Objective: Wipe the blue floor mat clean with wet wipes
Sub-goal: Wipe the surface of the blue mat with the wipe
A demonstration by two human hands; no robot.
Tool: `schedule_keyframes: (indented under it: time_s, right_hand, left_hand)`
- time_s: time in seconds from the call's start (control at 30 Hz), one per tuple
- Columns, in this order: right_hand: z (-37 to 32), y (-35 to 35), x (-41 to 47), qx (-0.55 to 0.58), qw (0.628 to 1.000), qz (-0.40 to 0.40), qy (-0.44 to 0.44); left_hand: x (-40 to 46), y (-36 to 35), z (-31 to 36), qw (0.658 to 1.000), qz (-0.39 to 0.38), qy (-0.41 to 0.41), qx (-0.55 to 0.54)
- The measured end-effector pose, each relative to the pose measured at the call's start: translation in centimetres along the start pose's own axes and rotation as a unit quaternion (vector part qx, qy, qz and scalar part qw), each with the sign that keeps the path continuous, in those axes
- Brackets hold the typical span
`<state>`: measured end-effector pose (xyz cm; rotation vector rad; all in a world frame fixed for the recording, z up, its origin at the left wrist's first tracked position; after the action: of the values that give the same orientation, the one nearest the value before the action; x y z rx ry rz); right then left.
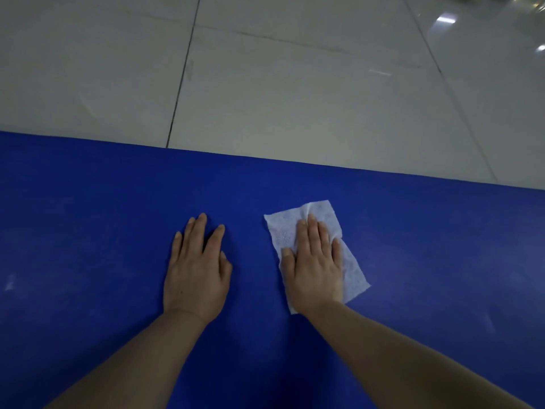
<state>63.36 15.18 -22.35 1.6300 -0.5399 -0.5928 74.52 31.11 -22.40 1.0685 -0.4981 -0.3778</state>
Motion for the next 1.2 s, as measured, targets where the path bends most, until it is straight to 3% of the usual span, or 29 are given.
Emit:
schedule_keyframes:
  time_s: [0.13, 0.33, 0.5, 0.57, 0.63, 0.7, 0.83, 0.9, 0.97, 1.1, 1.2]
  right_hand:
    - [-0.1, 0.0, 0.3, 0.006, 1.0, 0.011, -0.002]
    - [-0.2, 0.1, 0.4, -0.011, 1.0, 0.009, 0.002]
    - [-1.8, 0.0, -0.6, -0.01, 0.997, -0.003, -0.075]
    - [-5.9, -0.5, -2.6, 0.004, 1.0, 0.0, -0.01]
    - [-10.0, -1.2, -5.4, 0.027, 0.993, -0.022, 0.112]
    - [-9.7, -1.4, -6.4, 0.02, 0.989, -0.031, 0.144]
    - [-0.2, -0.1, -5.4, 0.002, 0.995, 0.001, -0.104]
    - [1.3, 0.1, -5.9, -0.006, 0.987, -0.016, -0.16]
    - [-1.2, -0.1, -6.6, -0.014, 0.992, -0.012, -0.125]
    - [-10.1, -2.2, -9.3, -0.001, 0.998, -0.007, 0.062]
    - [-10.9, -2.1, -9.4, 0.021, 0.996, 0.006, 0.087]
  left_hand:
    - [-1.4, 0.8, -0.2, 0.999, 0.012, -0.007, -0.03]
    - [-7.3, 2.9, -2.2, 0.999, -0.015, -0.038, 0.031]
    - [-7.3, 2.4, -2.5, 0.998, -0.035, -0.039, 0.028]
    - [-7.4, 2.5, -2.5, 0.998, -0.028, -0.046, 0.031]
    - [-7.3, 2.5, -2.5, 0.998, -0.027, -0.047, 0.025]
    - [-7.2, 2.7, -2.6, 0.998, -0.03, -0.046, 0.025]
    - [-7.2, 2.8, -2.5, 0.999, -0.035, -0.039, 0.017]
    - [-7.2, 2.8, -2.4, 0.999, -0.034, -0.036, 0.021]
    - [-7.2, 2.8, -2.4, 0.999, -0.035, -0.034, 0.025]
    - [-7.1, 2.5, -2.5, 0.998, -0.052, -0.042, 0.022]
    - [-7.0, 2.7, -2.7, 0.998, -0.05, -0.038, 0.019]
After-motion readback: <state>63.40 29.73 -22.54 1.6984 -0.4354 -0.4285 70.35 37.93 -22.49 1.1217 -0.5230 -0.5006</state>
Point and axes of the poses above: each hand's wrist, its own x-axis towards the middle knuckle, its own y-axis out of the back of the hand, z = x × y, the point moved 6 cm from there along x, towards the middle knuckle, and after that the axes turned 8 degrees about z, right-handed, at the moved point
